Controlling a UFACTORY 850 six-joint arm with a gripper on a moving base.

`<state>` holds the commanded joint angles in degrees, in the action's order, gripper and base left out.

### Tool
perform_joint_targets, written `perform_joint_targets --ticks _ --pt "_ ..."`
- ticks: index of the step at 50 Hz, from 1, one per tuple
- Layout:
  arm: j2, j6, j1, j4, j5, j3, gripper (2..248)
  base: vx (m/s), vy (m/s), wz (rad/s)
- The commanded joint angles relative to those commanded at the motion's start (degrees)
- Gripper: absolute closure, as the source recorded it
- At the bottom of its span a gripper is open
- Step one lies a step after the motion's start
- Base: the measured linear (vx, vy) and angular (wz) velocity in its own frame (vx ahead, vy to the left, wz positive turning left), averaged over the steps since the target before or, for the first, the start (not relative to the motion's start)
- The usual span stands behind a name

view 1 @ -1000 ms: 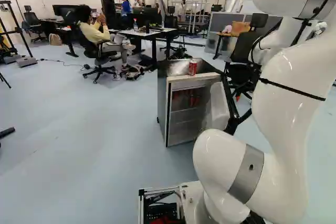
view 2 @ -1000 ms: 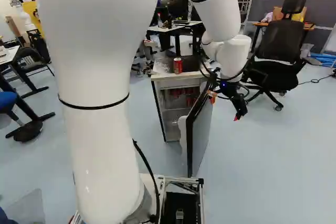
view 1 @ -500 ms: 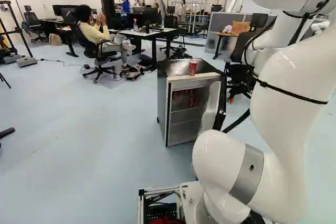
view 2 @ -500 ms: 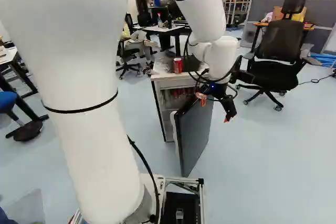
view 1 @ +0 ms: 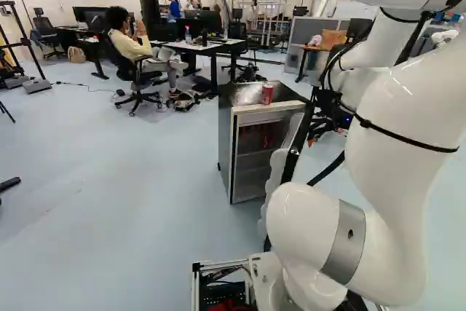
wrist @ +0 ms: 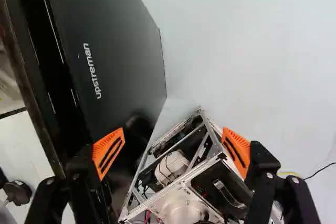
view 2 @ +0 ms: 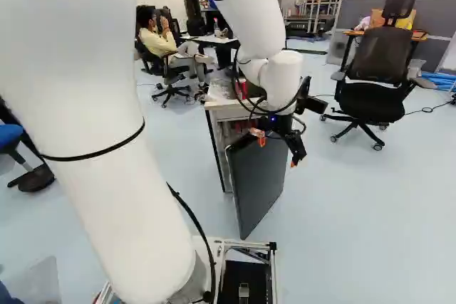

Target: Grab a drink from the fridge

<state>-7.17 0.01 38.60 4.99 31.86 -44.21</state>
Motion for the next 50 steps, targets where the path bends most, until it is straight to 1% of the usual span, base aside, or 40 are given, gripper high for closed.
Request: perform_joint_targets --ticks 21,50 --pt "3.5 0.0 -4.4 0.0 0.0 4.0 3 0.000 0.000 0.000" --pt "7.2 0.0 -12.0 0.0 0.0 8.0 3 0.000 0.000 0.000"
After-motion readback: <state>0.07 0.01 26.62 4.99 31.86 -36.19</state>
